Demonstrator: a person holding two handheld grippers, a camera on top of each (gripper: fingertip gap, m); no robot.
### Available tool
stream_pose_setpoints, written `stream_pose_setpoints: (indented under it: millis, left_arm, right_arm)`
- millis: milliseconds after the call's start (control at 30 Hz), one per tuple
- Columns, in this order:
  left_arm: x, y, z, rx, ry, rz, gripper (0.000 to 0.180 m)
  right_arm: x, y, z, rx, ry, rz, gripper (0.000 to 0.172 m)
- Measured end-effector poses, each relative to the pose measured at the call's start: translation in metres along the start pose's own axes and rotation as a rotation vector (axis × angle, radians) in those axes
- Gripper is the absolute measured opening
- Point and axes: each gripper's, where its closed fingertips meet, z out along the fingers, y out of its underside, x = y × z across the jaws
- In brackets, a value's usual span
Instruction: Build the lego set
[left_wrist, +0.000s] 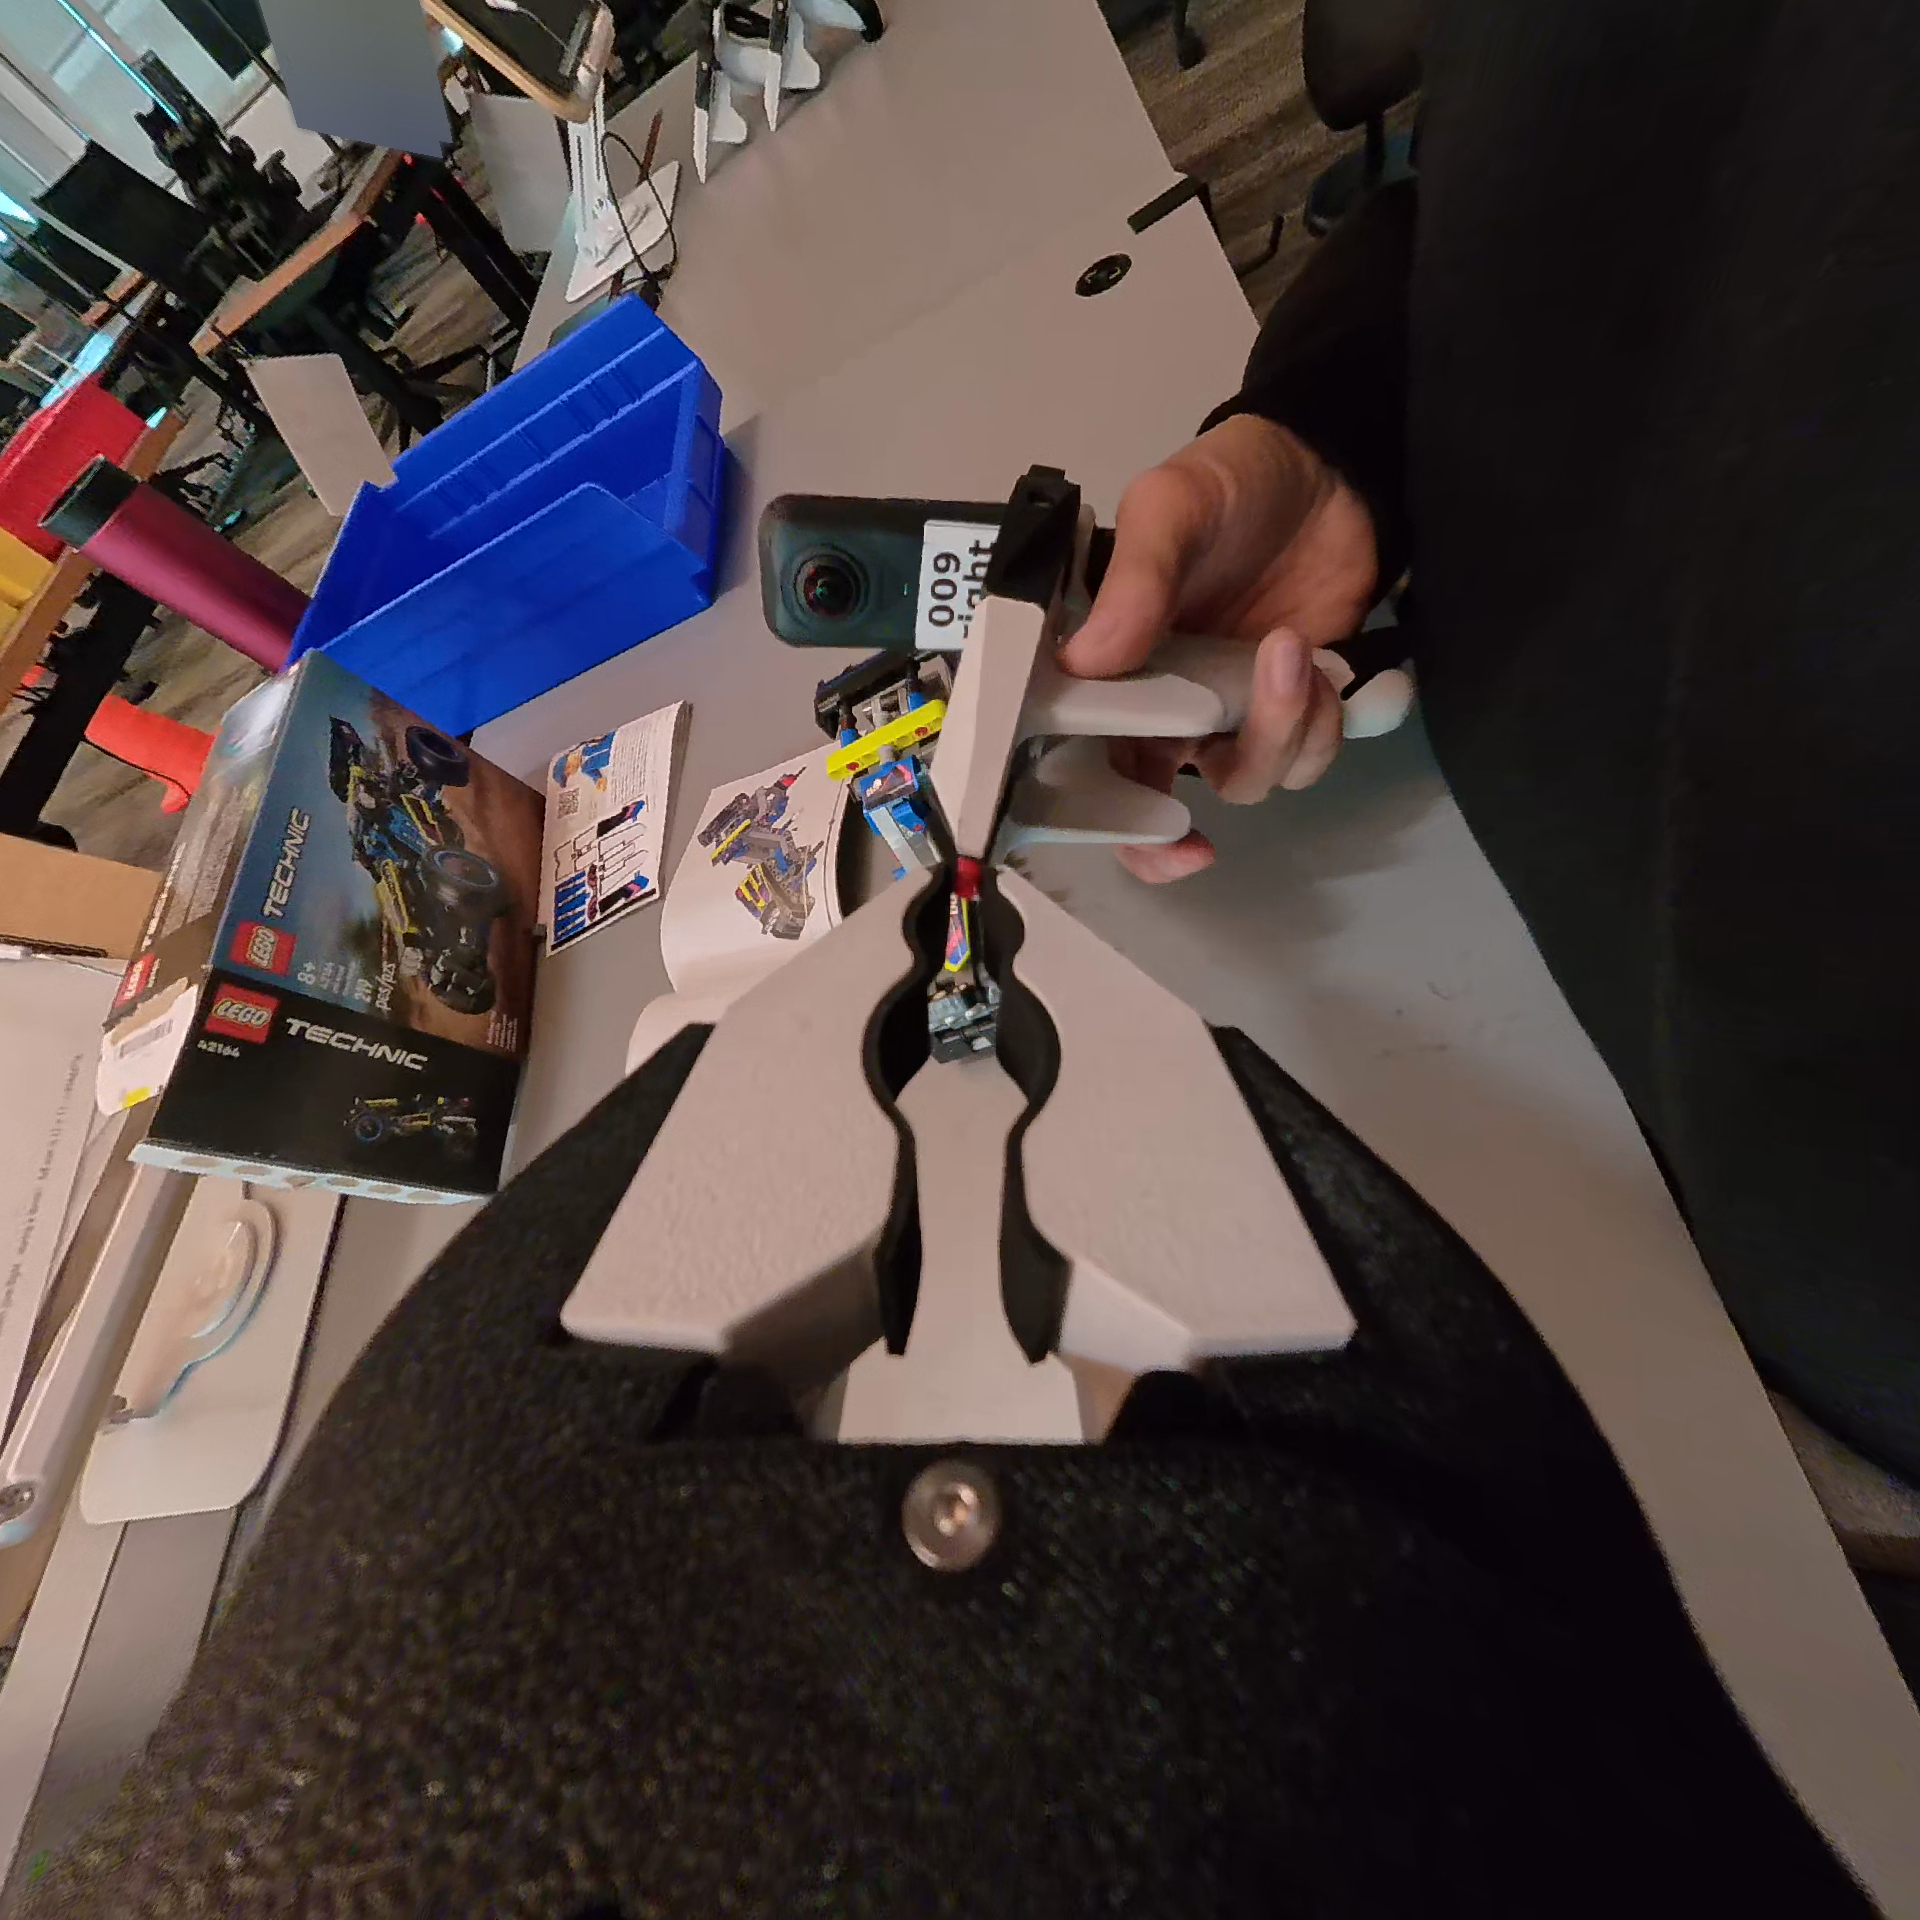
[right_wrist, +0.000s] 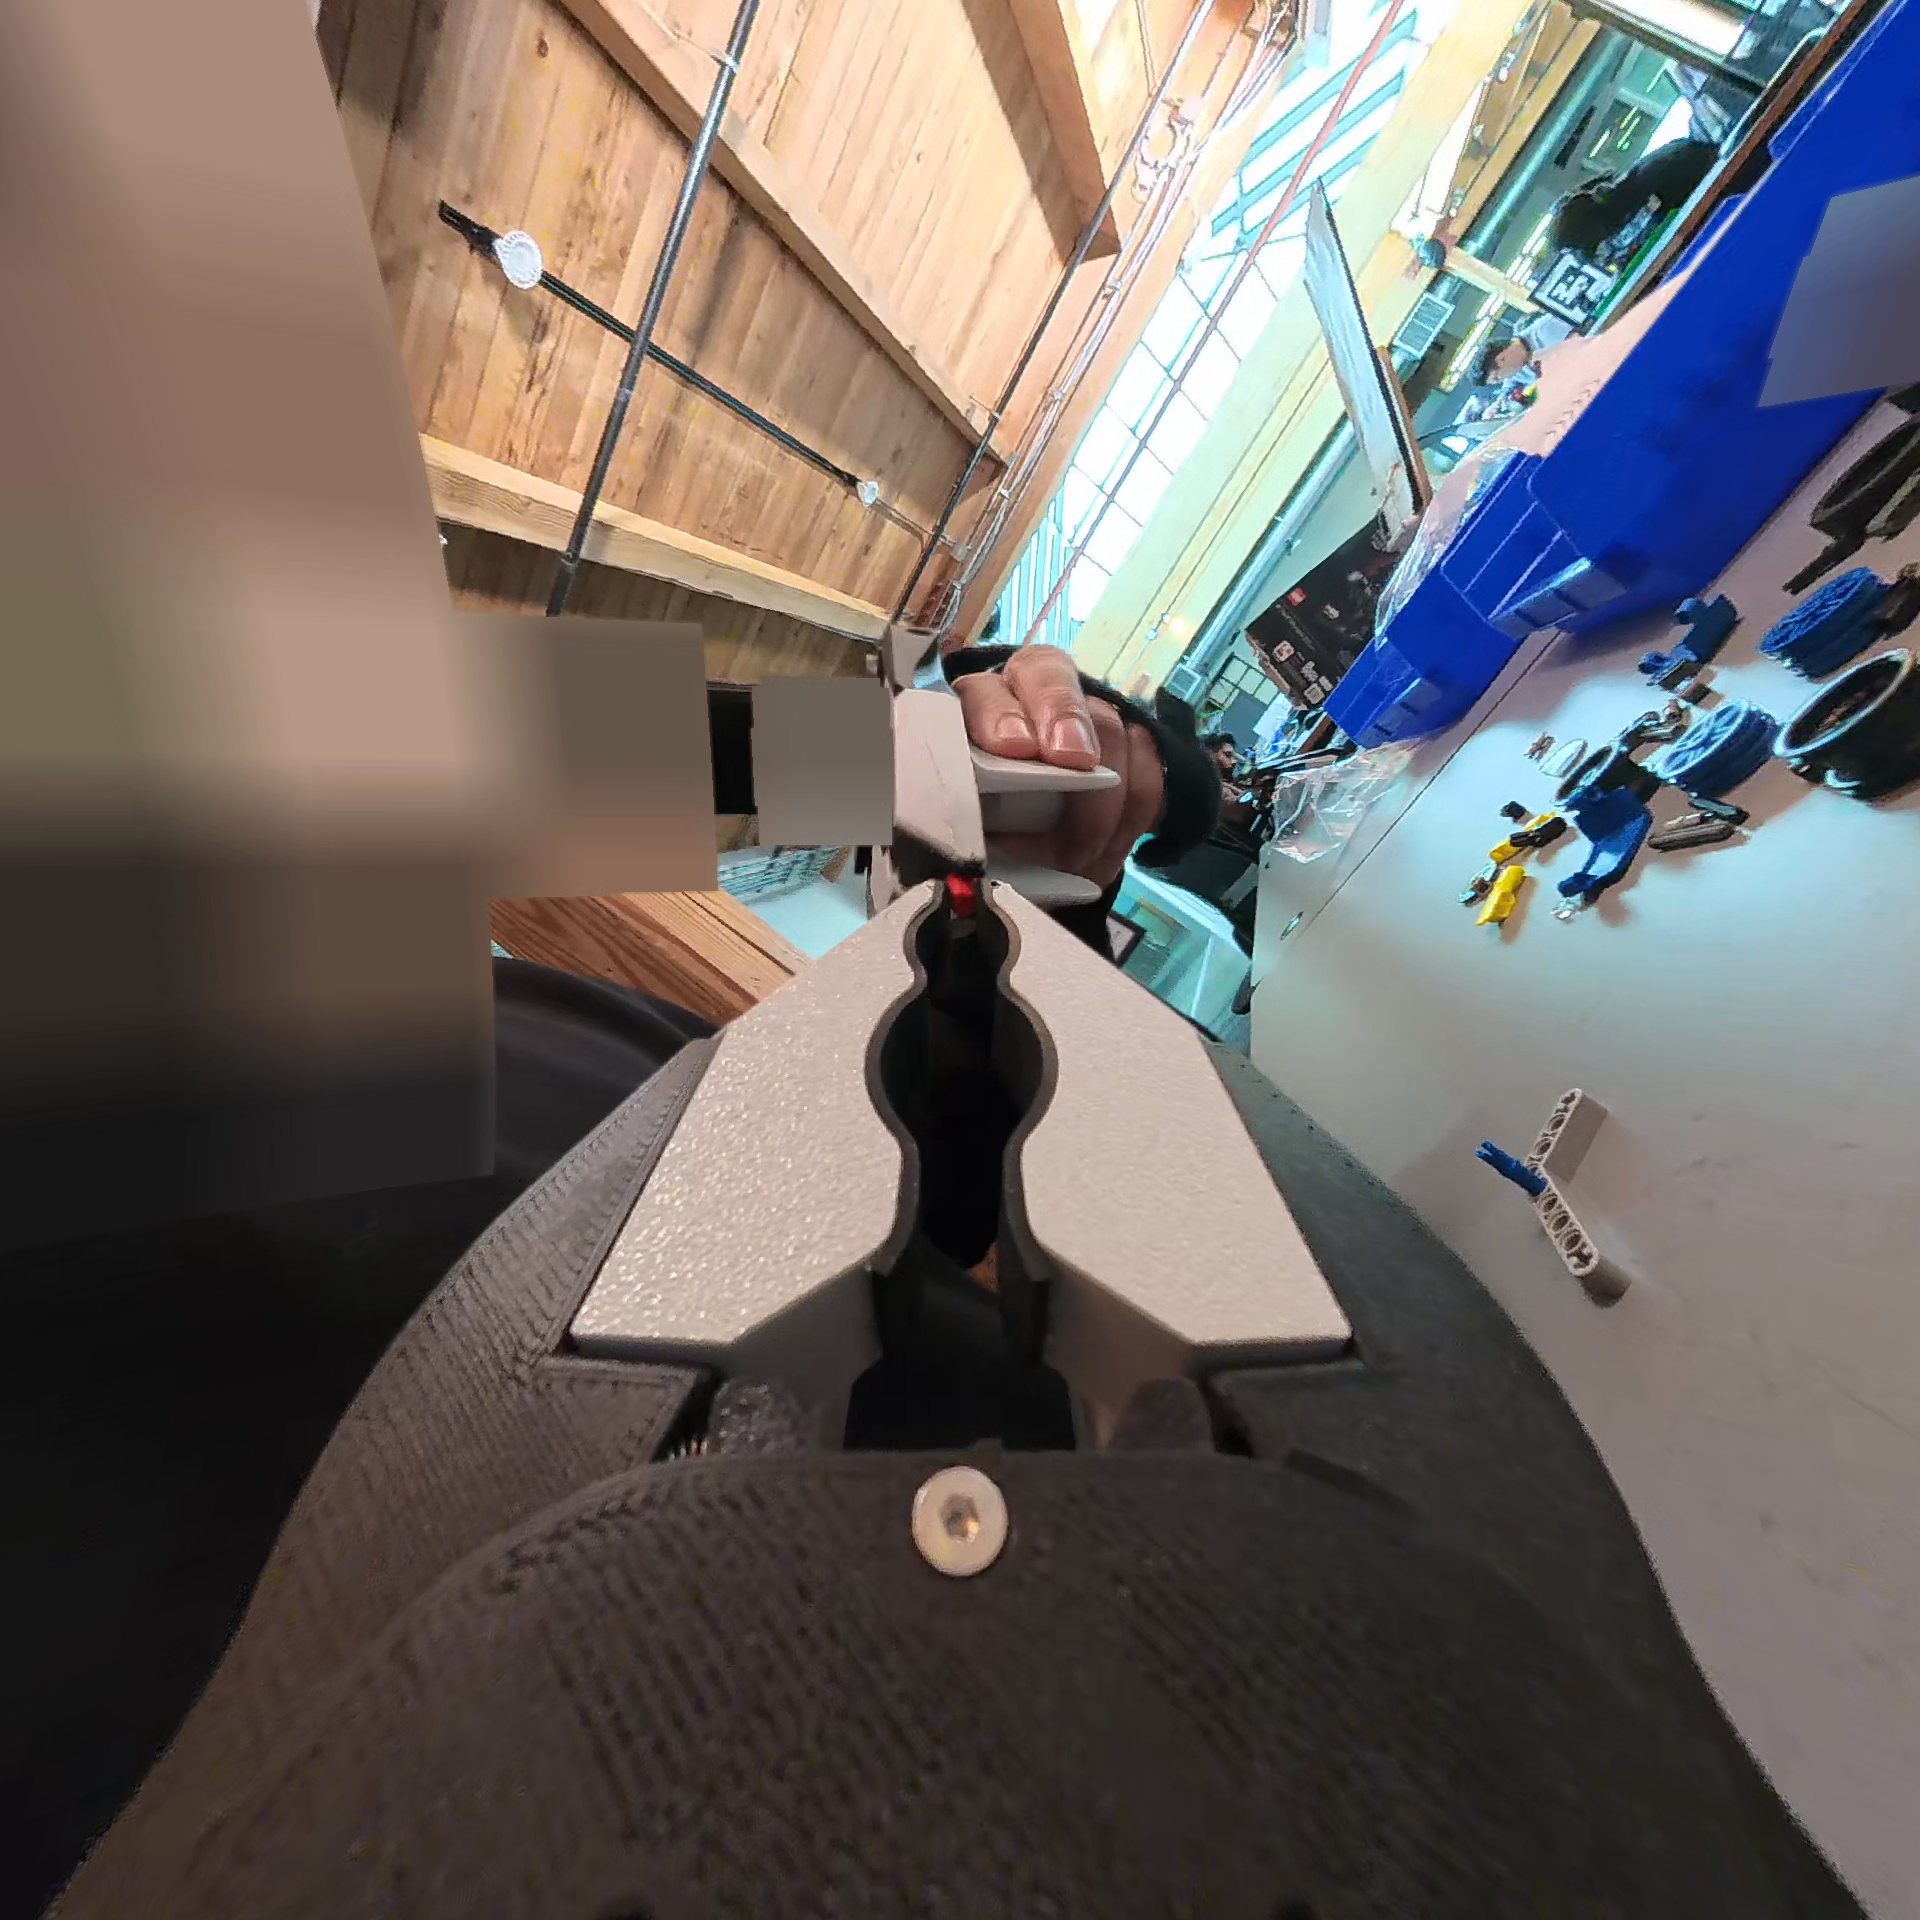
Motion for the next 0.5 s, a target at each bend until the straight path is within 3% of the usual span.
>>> stream_pose_setpoints:
  millis: [500]
  left_arm:
    - [0.0064, 0.0019, -0.0033, 0.024, 0.066, -0.061, 0.001]
  right_arm:
    - [0.0003, 0.006, 0.0011, -0.039, 0.004, -0.012, 0.001]
